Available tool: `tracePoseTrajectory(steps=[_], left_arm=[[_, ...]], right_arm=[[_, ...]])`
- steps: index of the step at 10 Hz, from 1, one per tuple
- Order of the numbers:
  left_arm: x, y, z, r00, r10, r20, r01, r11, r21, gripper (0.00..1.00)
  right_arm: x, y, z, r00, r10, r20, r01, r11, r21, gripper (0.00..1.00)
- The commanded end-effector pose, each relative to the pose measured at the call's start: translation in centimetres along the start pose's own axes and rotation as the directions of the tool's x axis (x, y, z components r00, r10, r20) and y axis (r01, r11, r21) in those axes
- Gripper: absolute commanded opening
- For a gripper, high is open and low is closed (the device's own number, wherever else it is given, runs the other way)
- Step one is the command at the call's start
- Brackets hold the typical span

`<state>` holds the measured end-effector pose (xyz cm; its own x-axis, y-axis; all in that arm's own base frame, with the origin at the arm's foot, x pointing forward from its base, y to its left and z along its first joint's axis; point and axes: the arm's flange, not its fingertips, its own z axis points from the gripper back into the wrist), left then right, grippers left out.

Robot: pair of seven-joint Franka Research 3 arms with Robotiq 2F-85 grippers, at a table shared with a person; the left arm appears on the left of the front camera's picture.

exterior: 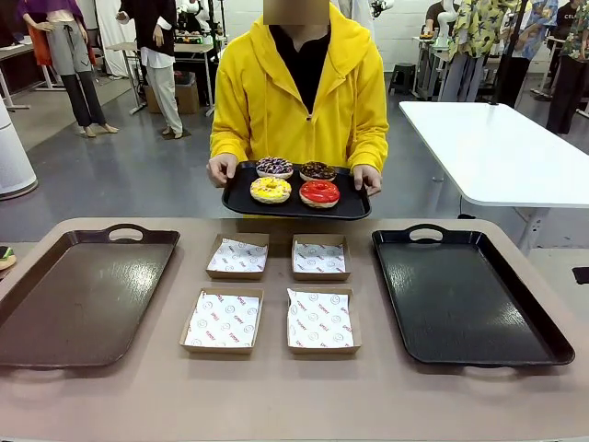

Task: Individually package the donuts and arrange them on the tray.
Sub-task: Pick up one Paper togo box.

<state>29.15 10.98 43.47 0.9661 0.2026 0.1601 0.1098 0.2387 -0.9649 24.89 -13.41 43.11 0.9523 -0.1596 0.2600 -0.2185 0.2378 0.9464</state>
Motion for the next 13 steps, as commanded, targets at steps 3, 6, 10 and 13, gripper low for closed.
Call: tracePoseTrajectory(steps=[3, 6, 10, 13], left_arm=[[0.1, -0.1, -0.1, 1.0, -0.007, 0.004, 0.007, 1.0, -0.013, 1.0], [0.0, 0.0, 0.0, 1.0, 0.0, 0.0, 0.0, 1.0, 0.0, 1.0], [4.0, -7.5, -5.9, 0.994, -0.087, -0.06, 0.102, 0.938, 0.333, 1.0], [5.9, -11.0, -12.9, 0.969, -0.068, -0.237, 0.196, 0.795, 0.574, 1.0]], right_arm=[[0.1, -0.1, 0.1, 1.0, 0.003, 0.003, -0.003, 1.0, 0.012, 1.0], [0.1, -0.1, 0.1, 1.0, 0.003, 0.003, -0.003, 1.0, 0.012, 1.0], [0.1, -0.1, 0.1, 1.0, 0.003, 0.003, -0.003, 1.0, 0.012, 1.0], [0.1, -0.1, 0.1, 1.0, 0.003, 0.003, -0.003, 1.0, 0.012, 1.0]])
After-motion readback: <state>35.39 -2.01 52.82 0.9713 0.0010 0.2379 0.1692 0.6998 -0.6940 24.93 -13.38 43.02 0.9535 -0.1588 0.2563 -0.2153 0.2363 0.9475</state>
